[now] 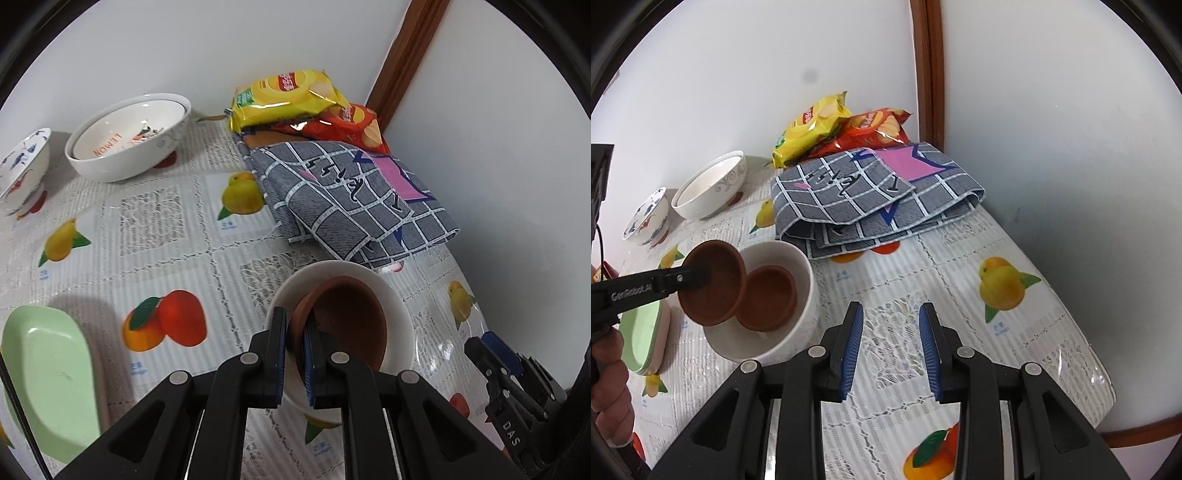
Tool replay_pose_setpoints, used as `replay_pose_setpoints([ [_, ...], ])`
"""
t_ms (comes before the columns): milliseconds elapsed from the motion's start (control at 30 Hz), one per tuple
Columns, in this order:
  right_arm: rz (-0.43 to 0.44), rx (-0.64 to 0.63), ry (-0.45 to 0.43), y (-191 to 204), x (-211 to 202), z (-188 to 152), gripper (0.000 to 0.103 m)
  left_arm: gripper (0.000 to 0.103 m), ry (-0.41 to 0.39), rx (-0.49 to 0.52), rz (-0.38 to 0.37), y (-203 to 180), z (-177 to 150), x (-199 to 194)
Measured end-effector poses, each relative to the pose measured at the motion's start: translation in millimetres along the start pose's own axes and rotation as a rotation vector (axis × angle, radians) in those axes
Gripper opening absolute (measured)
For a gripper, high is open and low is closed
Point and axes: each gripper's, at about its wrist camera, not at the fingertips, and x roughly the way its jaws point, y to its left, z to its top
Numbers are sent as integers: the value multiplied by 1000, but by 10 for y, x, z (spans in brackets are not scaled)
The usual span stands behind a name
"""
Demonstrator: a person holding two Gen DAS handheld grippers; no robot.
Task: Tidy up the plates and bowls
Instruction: 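Carry the left tool's brown bowl over the white bowl and lower it in, then open the left tool to release the brown bowl onto the other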
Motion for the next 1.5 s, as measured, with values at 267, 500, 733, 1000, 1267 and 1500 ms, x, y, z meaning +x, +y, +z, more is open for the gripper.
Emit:
replay_pose_setpoints([
  [267, 3, 27, 18, -94, 81, -70, 31, 9, 26, -12, -11, -38, 21, 212],
  [500, 10, 44, 31, -121, 131, -124, 31, 9, 43, -21, -16, -17, 23, 332],
  [733, 18, 39, 31, -114, 121, -131, 32, 10, 49, -33, -27, 2, 22, 418],
  [1000, 21, 39, 15, -90, 86, -107, 37, 11, 66, -23, -41, -9, 36, 410],
  [1267, 35, 49, -13, -55, -11, -62, 43, 14, 41, 16, -36, -73, 2, 188],
  [1500, 42, 34, -56, 3, -106, 41, 45, 26, -32, 52, -5, -92, -4, -106],
])
